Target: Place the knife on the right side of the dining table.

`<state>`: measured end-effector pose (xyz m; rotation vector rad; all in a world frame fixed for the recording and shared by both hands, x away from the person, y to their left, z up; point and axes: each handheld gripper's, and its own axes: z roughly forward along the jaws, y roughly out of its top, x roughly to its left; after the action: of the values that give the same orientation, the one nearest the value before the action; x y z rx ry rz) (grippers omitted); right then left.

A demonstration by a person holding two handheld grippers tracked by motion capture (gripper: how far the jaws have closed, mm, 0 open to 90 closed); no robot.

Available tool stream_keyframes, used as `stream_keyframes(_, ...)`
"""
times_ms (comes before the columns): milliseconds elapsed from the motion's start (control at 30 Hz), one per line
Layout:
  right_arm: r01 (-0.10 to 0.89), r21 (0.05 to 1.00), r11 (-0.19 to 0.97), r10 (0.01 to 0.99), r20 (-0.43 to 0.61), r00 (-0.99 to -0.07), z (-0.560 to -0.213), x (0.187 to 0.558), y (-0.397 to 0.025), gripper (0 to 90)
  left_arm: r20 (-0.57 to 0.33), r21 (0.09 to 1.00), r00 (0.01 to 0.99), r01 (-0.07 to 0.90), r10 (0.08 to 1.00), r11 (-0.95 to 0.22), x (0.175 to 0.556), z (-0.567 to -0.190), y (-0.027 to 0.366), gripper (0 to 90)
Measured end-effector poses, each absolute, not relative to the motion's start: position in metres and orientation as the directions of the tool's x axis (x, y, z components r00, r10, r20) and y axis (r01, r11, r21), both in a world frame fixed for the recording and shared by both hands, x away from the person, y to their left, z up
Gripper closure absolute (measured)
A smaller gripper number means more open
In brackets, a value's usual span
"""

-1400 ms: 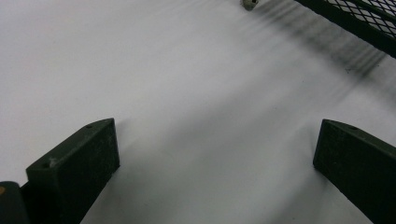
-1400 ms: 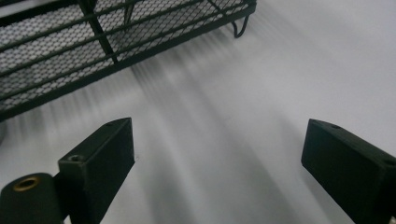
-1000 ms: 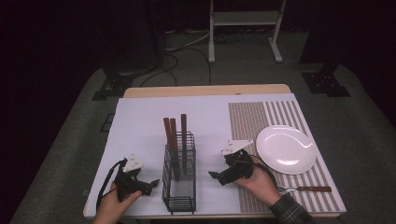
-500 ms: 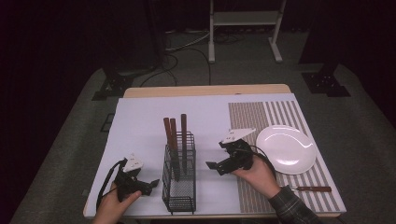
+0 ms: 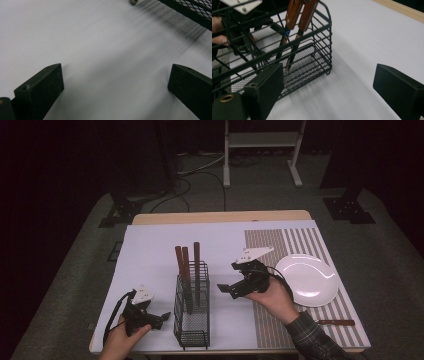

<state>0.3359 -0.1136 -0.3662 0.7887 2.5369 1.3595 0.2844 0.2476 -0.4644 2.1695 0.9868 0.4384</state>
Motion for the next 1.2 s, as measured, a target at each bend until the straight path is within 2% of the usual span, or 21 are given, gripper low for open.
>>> stream_keyframes(67,0.375,0.813,0.445,0.515,0.11,-0.85,-0.363,0.337,-0.112,8.7,0.016,0.718,0.652,0.52,0.758,-0.462,0.284,-0.464,0.248,0.0)
stream_keyframes(167,0.354,0.828,0.435,0.507,0.099,-0.856,-0.356,0.339,-0.109,13.6,0.017,0.715,0.654,0.521,0.757,-0.466,0.284,-0.464,0.248,0.0)
stream_keyframes(700,0.293,0.863,0.41,0.474,0.073,-0.878,-0.335,0.351,-0.084,14.4,0.019,0.718,0.652,0.519,0.758,-0.464,0.284,-0.464,0.248,0.0)
stream_keyframes(1200,0.284,0.894,0.346,0.472,0.096,-0.876,-0.324,0.369,-0.063,15.1,0.019,0.718,0.652,0.519,0.758,-0.464,0.284,-0.464,0.248,0.0)
